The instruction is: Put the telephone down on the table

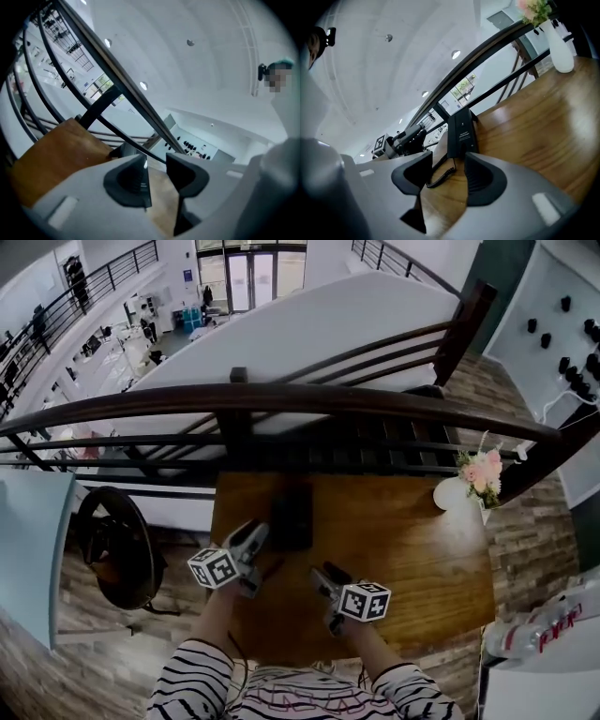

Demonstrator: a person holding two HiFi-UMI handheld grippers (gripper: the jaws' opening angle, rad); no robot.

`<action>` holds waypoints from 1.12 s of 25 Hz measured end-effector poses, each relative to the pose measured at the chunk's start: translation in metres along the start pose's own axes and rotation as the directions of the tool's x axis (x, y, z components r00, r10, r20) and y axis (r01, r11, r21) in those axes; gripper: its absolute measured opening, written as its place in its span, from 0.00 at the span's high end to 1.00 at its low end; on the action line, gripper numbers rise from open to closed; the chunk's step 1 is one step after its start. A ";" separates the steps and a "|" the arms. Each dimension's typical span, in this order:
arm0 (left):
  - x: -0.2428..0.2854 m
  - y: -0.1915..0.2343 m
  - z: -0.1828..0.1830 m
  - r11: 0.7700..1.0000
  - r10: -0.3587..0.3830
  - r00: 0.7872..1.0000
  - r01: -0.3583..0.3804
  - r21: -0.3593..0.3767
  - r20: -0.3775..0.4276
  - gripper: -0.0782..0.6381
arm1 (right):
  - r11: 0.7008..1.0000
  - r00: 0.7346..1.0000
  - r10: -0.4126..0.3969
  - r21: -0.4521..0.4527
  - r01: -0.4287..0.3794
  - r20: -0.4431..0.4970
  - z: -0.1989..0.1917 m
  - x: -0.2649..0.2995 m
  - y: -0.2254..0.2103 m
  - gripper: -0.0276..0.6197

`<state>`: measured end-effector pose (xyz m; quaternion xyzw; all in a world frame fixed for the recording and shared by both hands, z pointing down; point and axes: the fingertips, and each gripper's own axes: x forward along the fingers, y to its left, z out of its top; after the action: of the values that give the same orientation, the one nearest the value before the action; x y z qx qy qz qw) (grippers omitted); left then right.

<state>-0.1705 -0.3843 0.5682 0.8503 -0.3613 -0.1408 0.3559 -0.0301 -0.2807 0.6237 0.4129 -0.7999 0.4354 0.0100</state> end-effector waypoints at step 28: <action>-0.130 -0.220 -0.145 0.966 0.109 0.989 -0.129 0.225 0.097 0.89 | 0.987 0.995 0.074 -0.144 -0.064 0.066 -0.074 -0.213 0.022 0.96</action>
<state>-0.0764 -0.1112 0.5131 0.8559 -0.4404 -0.1119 0.2470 0.0700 -0.0836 0.5746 0.3984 -0.8426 0.3624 -0.0045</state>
